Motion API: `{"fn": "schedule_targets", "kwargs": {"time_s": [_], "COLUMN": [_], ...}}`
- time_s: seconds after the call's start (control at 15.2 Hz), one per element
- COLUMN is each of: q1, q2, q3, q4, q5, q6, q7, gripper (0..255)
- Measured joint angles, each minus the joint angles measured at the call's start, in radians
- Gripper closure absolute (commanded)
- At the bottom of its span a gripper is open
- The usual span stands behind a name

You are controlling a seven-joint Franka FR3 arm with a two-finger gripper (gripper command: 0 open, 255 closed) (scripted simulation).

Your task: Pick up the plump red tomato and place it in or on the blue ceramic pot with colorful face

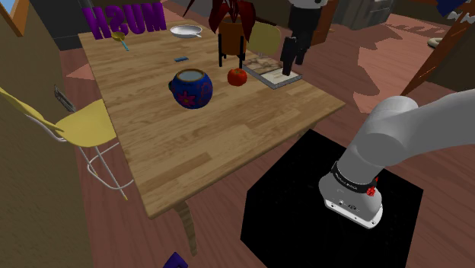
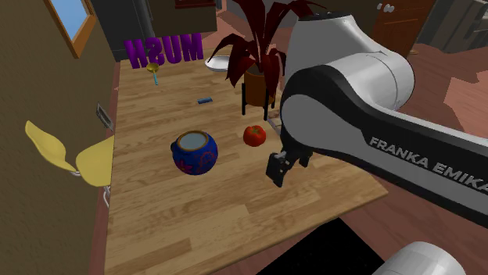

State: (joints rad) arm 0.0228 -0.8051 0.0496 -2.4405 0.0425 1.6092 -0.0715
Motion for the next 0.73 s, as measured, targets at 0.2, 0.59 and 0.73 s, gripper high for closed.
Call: {"fn": "schedule_targets", "kwargs": {"time_s": [0.2,0.59,0.73], "q1": [0.001,-0.010,-0.023], "q2": [0.007,0.096,0.147], "q3": [0.006,0.030,0.038], "q4": [-0.029,-0.136,-0.157], "q5": [-0.027,-0.170,-0.228], "q6": [0.050,0.320,0.421], "q7": [-0.021,-0.103,-0.121], "gripper": [0,0,0]}}
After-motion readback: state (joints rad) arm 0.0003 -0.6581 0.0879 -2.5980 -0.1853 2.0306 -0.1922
